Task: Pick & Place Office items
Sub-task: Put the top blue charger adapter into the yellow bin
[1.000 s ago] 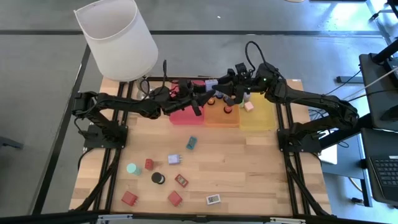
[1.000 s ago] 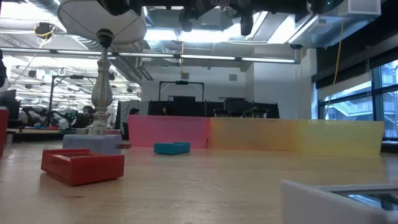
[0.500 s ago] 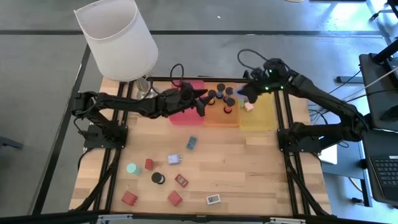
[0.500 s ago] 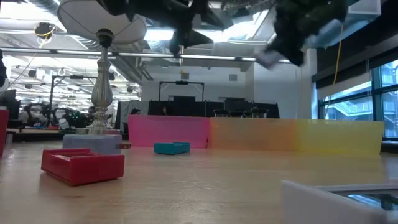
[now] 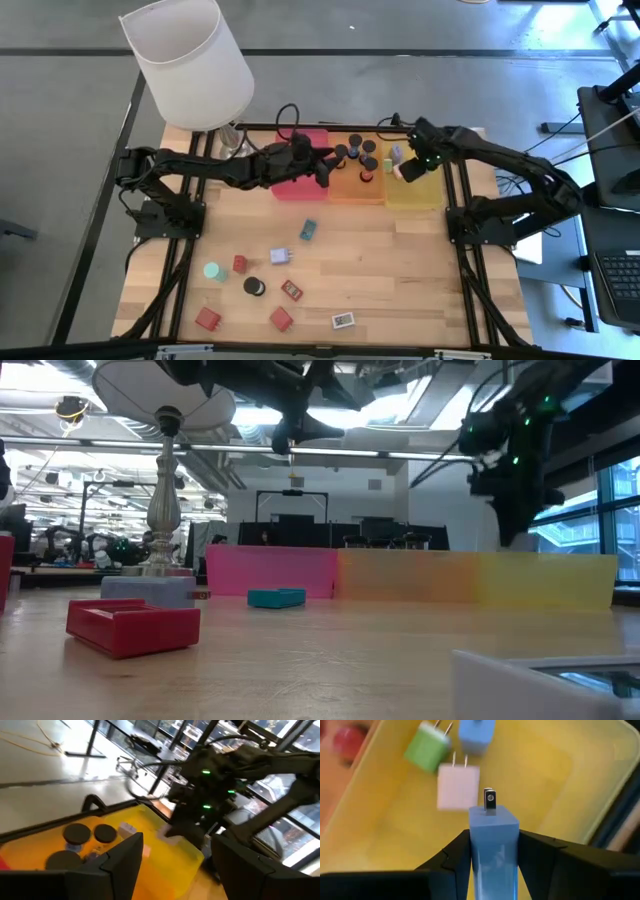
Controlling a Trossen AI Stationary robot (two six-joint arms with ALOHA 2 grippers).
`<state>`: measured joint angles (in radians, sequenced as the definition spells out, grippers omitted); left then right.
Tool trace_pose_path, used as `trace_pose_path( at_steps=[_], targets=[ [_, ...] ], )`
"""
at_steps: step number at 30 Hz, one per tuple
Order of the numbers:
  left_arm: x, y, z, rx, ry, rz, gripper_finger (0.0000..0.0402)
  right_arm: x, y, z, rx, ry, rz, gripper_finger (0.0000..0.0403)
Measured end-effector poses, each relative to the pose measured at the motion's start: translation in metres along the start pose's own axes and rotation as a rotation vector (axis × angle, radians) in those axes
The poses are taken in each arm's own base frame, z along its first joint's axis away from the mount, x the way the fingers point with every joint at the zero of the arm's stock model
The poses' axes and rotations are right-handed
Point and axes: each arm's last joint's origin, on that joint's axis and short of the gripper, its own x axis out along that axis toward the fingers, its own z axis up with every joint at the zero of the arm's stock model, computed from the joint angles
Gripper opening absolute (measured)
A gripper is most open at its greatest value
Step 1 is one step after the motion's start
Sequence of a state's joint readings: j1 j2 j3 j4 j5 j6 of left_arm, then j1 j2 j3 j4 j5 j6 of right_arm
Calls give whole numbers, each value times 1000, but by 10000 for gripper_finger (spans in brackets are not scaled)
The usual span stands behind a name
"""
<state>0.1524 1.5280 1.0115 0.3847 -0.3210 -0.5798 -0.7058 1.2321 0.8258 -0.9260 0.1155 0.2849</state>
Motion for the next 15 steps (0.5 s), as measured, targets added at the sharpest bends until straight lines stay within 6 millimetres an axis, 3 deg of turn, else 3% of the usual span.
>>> trace_pose_path(
  at_steps=[6, 15],
  targets=[
    [0, -1, -1, -11, 15, -21, 230, 31, -3, 18, 141, -59, 4, 128],
    [0, -3, -3, -64, 72, -101, 230, 67, -3, 26, 186, 42, -38, 128]
  ],
)
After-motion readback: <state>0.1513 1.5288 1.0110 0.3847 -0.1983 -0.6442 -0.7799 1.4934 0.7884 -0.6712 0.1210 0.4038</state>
